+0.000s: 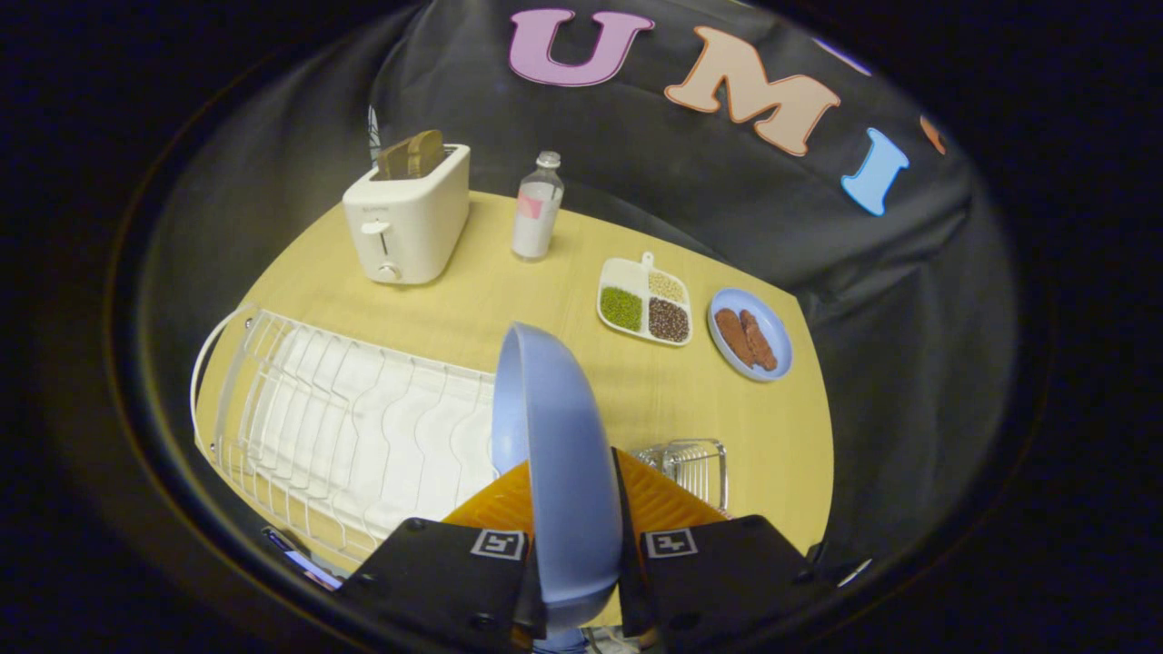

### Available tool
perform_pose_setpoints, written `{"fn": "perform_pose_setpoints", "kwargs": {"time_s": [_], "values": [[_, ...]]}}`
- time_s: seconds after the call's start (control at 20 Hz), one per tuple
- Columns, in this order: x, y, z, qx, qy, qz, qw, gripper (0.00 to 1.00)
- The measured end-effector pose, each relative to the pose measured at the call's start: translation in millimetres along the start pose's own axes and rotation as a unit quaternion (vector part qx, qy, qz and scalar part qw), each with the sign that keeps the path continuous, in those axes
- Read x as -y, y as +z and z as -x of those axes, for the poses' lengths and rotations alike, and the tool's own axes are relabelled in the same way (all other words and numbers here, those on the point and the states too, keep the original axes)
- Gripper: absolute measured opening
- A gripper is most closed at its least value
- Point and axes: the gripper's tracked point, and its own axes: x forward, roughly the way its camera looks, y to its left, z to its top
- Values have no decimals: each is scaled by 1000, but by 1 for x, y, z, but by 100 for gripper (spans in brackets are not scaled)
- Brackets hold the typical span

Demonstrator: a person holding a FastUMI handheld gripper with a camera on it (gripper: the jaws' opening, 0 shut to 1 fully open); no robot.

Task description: Take the plate from the dish rack, then take the spoon from the basket and place it into the plate.

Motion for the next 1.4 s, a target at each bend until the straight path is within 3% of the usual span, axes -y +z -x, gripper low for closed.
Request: {"fn": "perform_pose_setpoints", "kwargs": {"time_s": [0.55,0.7,0.9,1.05,1.25,1.4], "values": [[-1,17,9,4,-48,54,997,31],[-4,31,19,23,-39,49,998,31],[-1,34,44,44,2,18,999,31],[1,18,65,57,69,-15,996,31],[12,-19,90,79,163,-72,981,31],[31,-59,99,96,202,-97,970,31]]}}
